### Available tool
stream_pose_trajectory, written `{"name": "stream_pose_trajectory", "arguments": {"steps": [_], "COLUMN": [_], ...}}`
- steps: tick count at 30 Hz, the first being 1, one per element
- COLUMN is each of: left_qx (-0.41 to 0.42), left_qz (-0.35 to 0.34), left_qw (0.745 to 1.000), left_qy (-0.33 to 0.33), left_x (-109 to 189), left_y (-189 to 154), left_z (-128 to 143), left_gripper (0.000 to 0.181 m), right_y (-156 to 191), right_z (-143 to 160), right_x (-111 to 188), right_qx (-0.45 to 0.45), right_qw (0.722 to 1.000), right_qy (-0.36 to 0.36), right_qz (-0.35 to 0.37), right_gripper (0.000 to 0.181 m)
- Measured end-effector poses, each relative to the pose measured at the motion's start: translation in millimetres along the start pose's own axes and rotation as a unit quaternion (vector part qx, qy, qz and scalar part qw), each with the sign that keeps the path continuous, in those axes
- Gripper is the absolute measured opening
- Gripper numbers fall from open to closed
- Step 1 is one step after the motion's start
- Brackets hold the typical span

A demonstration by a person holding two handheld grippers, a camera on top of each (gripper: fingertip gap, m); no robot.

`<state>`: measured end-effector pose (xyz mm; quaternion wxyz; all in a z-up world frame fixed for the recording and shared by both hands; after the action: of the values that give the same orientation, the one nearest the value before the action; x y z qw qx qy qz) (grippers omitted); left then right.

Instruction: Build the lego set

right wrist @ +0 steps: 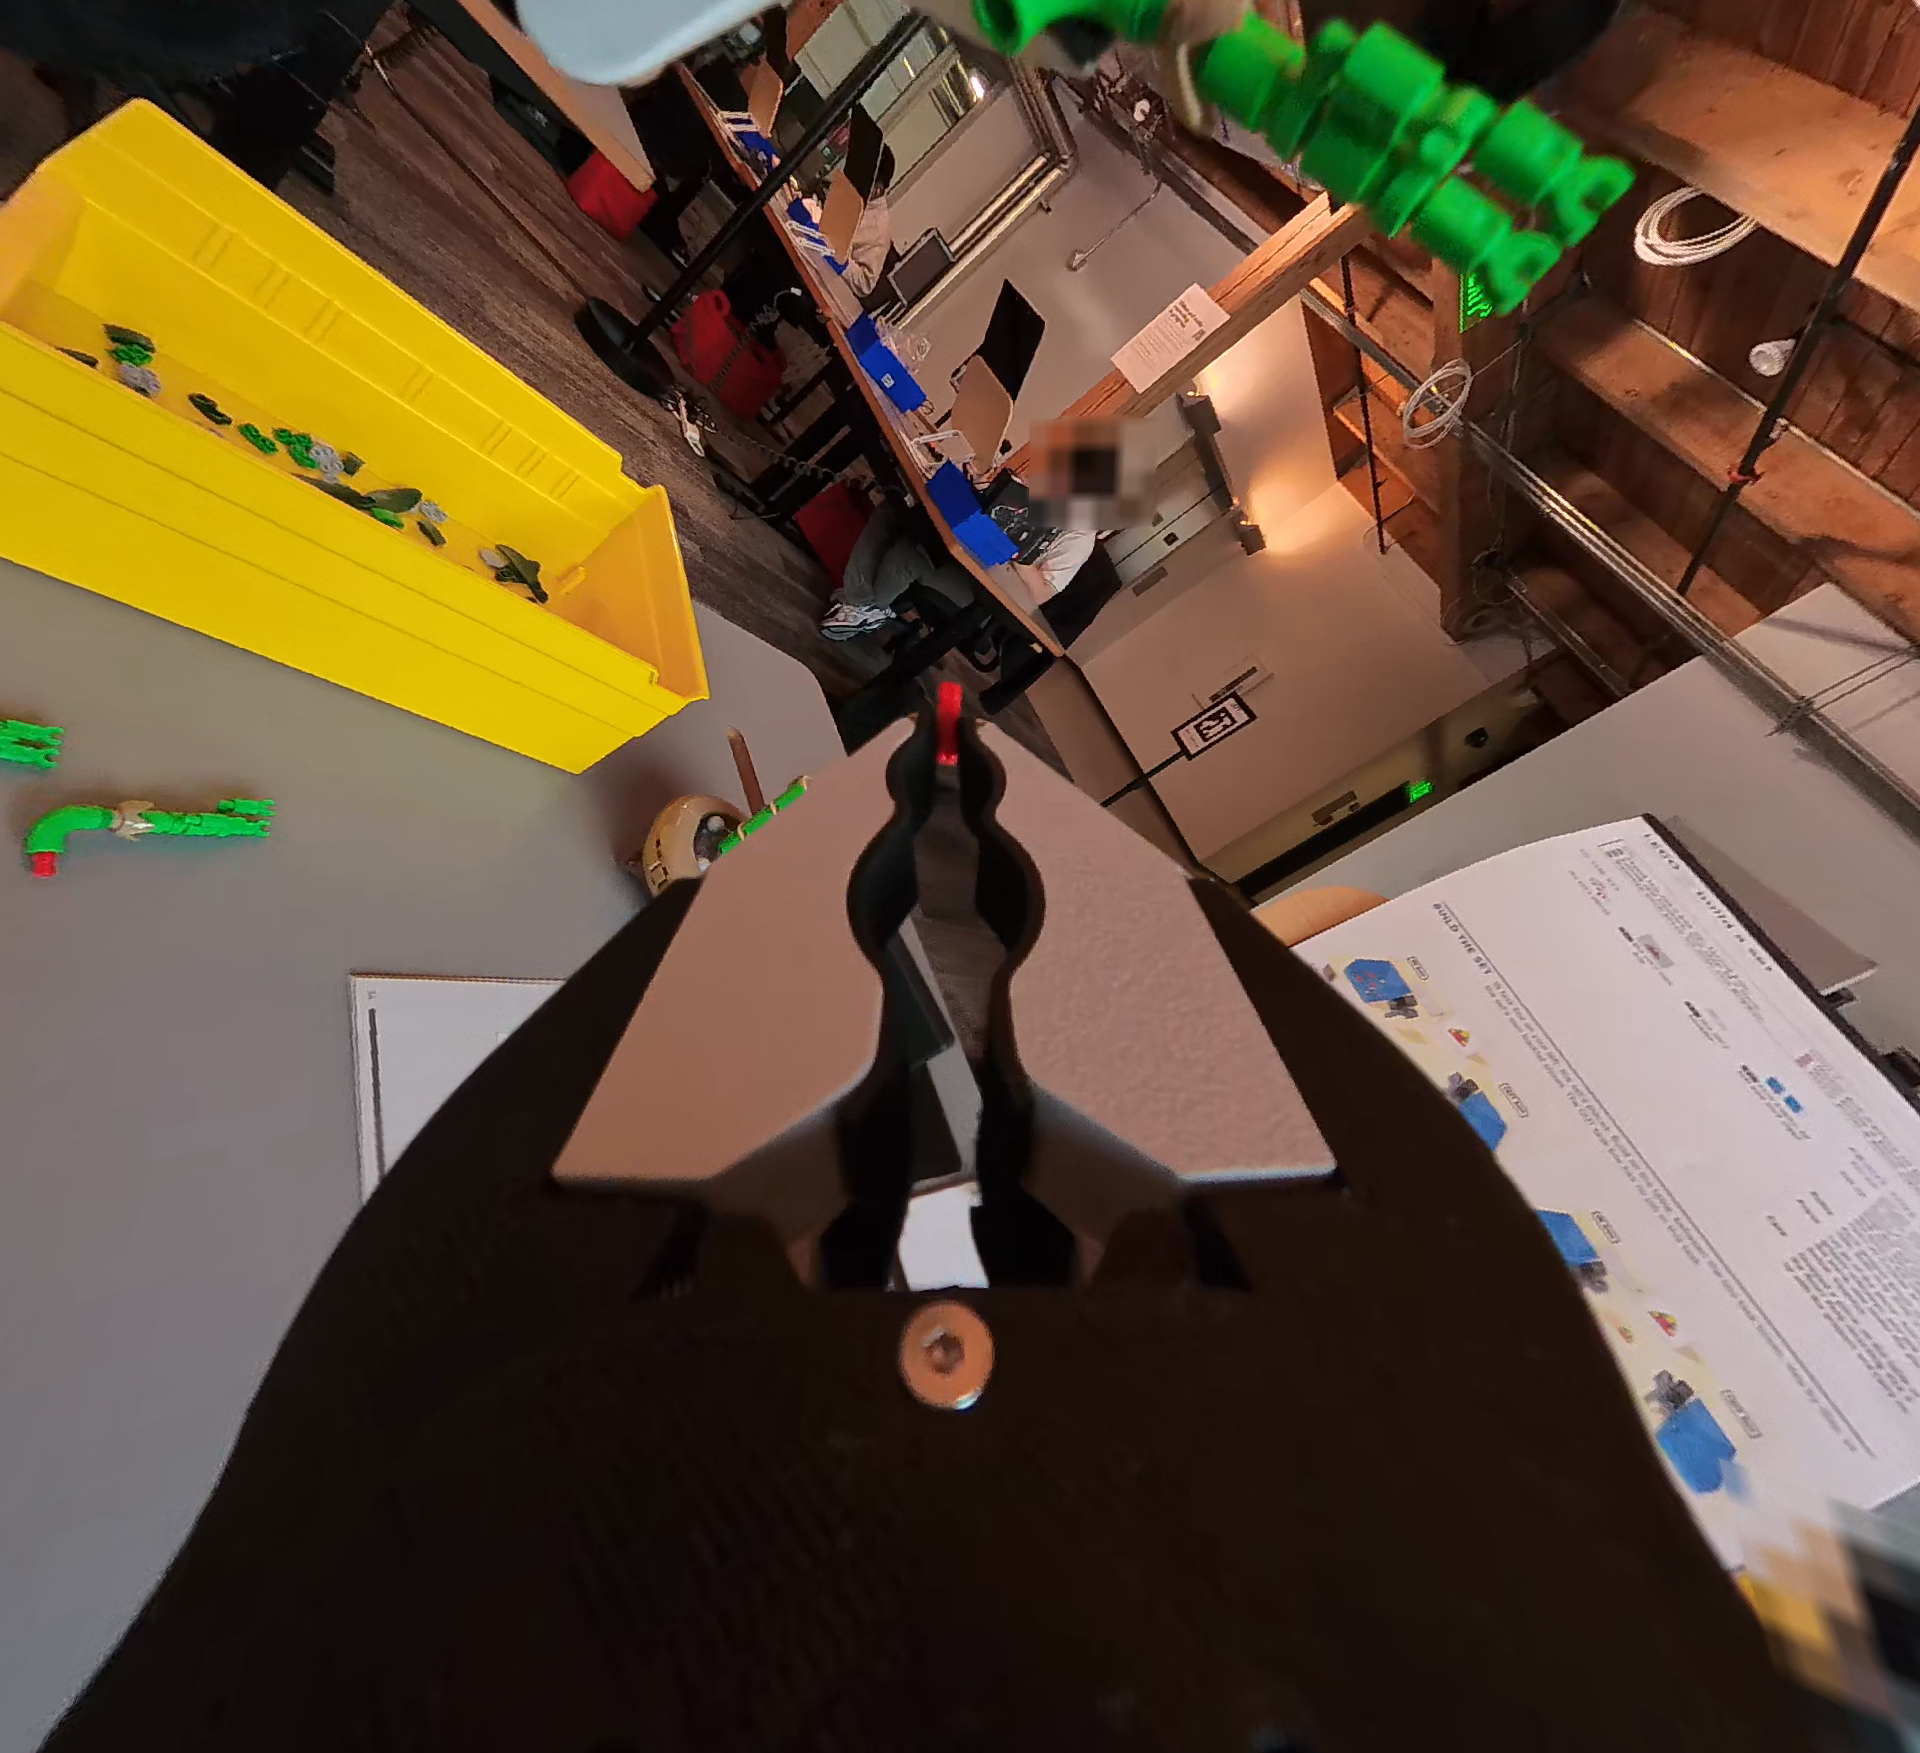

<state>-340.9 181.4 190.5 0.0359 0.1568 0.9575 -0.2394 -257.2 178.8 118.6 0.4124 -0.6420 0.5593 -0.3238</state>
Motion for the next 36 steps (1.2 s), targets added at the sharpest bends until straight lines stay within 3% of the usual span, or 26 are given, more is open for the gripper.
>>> {"name": "stream_pose_trajectory", "arguments": {"steps": [20, 36], "left_qx": [0.0, -0.039], "left_qz": [-0.025, -0.026], "left_qw": [1.0, 0.999], "left_qy": [0.007, 0.006], "left_x": [-4, -4], "left_y": [15, -7], "left_z": [-1, -1], "left_gripper": [0.005, 0.005], "right_y": [-12, 8], "right_z": [-16, -37], "right_x": [2, -1], "right_qx": [0.026, 0.056], "right_qw": [0.998, 0.996], "right_qy": [-0.058, -0.075], "right_qz": [0.014, -0.004], "right_gripper": [0.003, 0.003]}}
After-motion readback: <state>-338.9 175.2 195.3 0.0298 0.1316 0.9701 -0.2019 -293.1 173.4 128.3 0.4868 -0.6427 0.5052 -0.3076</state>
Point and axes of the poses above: each gripper's, where its closed fingertips meet, x back along the fingers, z out of its underside, y = z × x across the jaws, the point moved 3 cm from there along x, back along the fingers, and after that the axes turned 12 degrees about x, right-handed, at the moved point
